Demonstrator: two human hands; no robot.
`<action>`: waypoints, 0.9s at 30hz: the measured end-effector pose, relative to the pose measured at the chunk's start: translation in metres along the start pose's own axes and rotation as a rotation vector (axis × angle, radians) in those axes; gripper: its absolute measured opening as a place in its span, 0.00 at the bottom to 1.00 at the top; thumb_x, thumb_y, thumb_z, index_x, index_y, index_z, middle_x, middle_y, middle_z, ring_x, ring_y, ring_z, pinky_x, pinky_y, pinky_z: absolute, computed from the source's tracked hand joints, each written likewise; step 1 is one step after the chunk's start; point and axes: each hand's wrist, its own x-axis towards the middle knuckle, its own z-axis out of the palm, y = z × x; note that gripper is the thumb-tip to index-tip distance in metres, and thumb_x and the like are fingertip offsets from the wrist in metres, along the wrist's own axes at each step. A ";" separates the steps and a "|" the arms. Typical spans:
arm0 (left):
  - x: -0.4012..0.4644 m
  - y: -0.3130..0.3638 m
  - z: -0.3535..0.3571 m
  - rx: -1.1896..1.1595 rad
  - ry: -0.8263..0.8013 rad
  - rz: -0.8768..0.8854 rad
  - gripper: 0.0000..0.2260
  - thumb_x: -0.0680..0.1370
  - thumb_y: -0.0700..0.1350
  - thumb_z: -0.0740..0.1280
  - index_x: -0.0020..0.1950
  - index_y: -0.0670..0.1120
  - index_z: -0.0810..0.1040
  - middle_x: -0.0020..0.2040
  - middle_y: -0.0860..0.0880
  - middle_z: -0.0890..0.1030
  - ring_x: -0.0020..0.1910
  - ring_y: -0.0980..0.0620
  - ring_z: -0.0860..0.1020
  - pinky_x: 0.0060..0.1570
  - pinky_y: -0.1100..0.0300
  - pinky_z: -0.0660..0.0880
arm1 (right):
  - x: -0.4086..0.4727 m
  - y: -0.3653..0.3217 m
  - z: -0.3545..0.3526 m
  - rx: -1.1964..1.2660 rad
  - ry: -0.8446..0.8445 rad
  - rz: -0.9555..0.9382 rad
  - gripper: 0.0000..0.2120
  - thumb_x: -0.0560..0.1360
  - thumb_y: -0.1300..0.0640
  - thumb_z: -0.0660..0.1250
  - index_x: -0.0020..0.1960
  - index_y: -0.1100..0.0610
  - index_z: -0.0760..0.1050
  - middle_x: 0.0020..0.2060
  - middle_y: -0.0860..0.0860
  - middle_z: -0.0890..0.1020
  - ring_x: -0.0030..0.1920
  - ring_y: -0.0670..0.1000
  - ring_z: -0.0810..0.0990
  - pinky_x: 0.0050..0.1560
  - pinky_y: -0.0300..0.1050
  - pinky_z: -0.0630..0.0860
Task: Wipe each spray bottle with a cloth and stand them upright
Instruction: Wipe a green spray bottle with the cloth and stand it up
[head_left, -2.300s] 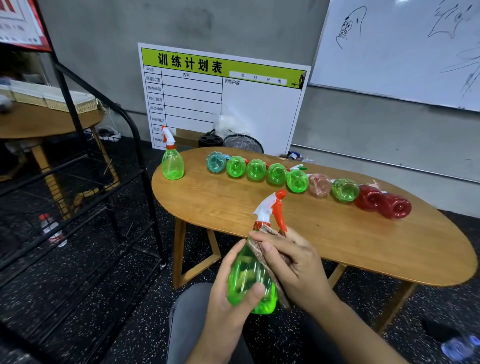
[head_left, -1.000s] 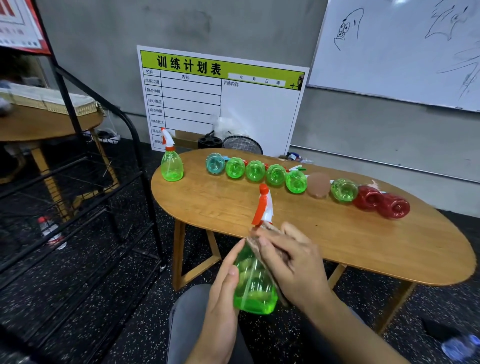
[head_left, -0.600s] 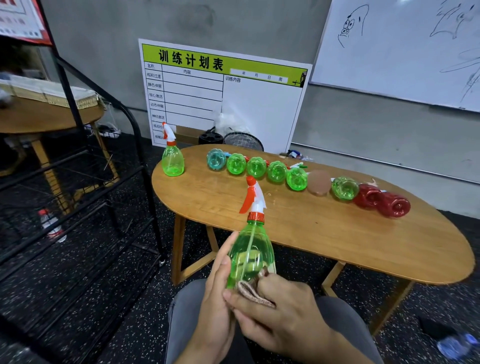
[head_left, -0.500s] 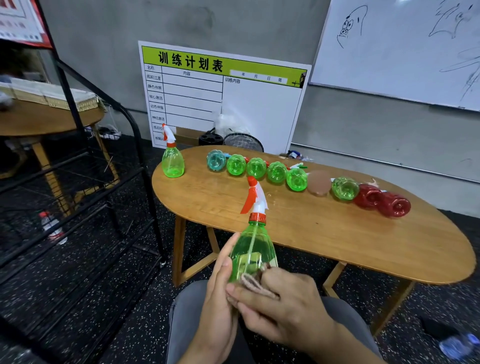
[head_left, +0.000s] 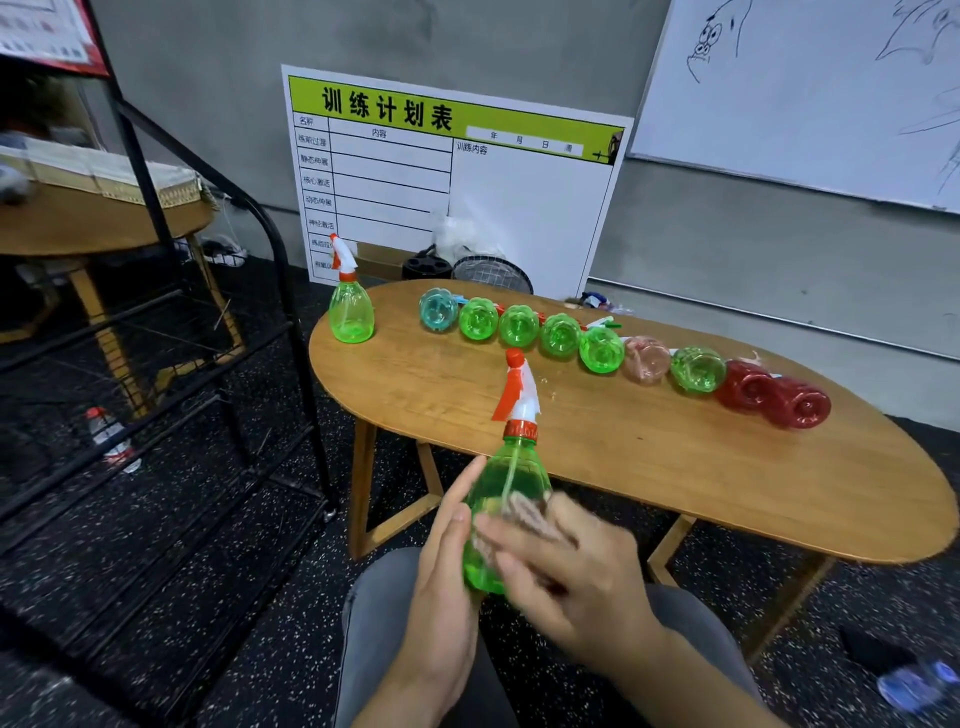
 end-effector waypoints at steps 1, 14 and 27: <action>0.000 0.001 -0.001 -0.017 -0.006 -0.005 0.21 0.85 0.49 0.54 0.78 0.53 0.71 0.66 0.43 0.84 0.66 0.42 0.83 0.57 0.56 0.82 | -0.008 -0.003 0.000 -0.054 -0.036 -0.094 0.14 0.82 0.48 0.68 0.67 0.42 0.80 0.37 0.48 0.74 0.35 0.44 0.69 0.30 0.37 0.70; -0.003 0.005 0.001 0.077 -0.015 0.044 0.24 0.82 0.57 0.63 0.78 0.53 0.72 0.74 0.49 0.79 0.74 0.46 0.77 0.72 0.40 0.71 | 0.027 0.025 -0.004 0.255 0.155 0.322 0.13 0.82 0.48 0.66 0.62 0.48 0.85 0.36 0.42 0.71 0.33 0.46 0.71 0.31 0.38 0.66; -0.006 -0.001 0.003 0.074 -0.049 0.106 0.27 0.77 0.52 0.74 0.75 0.64 0.73 0.73 0.51 0.79 0.72 0.48 0.78 0.69 0.45 0.76 | 0.036 0.022 -0.011 0.403 0.283 0.486 0.12 0.81 0.55 0.68 0.61 0.50 0.85 0.37 0.42 0.75 0.37 0.44 0.74 0.40 0.36 0.69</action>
